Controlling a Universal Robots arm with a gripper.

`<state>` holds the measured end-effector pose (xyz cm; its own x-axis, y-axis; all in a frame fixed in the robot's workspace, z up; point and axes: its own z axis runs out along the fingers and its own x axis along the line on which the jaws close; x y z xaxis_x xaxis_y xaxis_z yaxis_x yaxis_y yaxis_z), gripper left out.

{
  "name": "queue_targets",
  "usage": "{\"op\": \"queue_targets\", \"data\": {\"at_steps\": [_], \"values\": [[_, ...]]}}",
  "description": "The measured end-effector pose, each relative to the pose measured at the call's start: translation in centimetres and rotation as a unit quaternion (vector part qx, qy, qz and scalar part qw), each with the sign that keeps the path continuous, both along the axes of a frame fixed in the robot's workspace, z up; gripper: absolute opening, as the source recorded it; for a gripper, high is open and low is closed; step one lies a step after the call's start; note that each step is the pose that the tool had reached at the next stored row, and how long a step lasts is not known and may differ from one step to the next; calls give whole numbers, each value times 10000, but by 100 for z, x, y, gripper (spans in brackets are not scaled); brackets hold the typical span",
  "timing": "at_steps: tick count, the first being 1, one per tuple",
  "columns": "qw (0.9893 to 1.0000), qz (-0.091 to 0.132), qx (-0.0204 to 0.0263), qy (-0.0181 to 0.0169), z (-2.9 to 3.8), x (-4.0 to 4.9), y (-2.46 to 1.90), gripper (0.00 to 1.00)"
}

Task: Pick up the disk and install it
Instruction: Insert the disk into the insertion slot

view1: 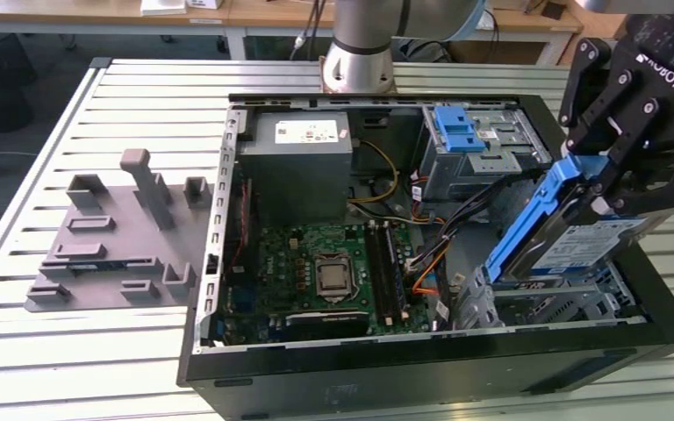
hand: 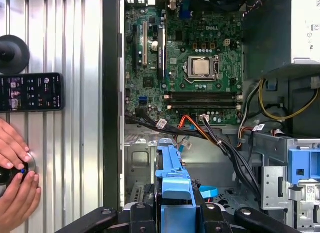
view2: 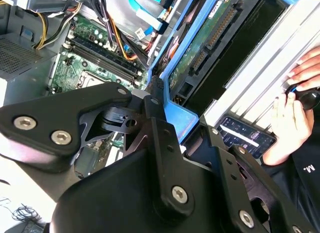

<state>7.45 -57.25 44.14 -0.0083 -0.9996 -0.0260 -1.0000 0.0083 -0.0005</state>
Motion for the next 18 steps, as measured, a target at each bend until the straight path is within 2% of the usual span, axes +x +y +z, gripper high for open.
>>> {"op": "queue_targets", "data": {"at_steps": [18], "values": [[10000, 1, 0, 0, -67, 10, 0, 36]]}}
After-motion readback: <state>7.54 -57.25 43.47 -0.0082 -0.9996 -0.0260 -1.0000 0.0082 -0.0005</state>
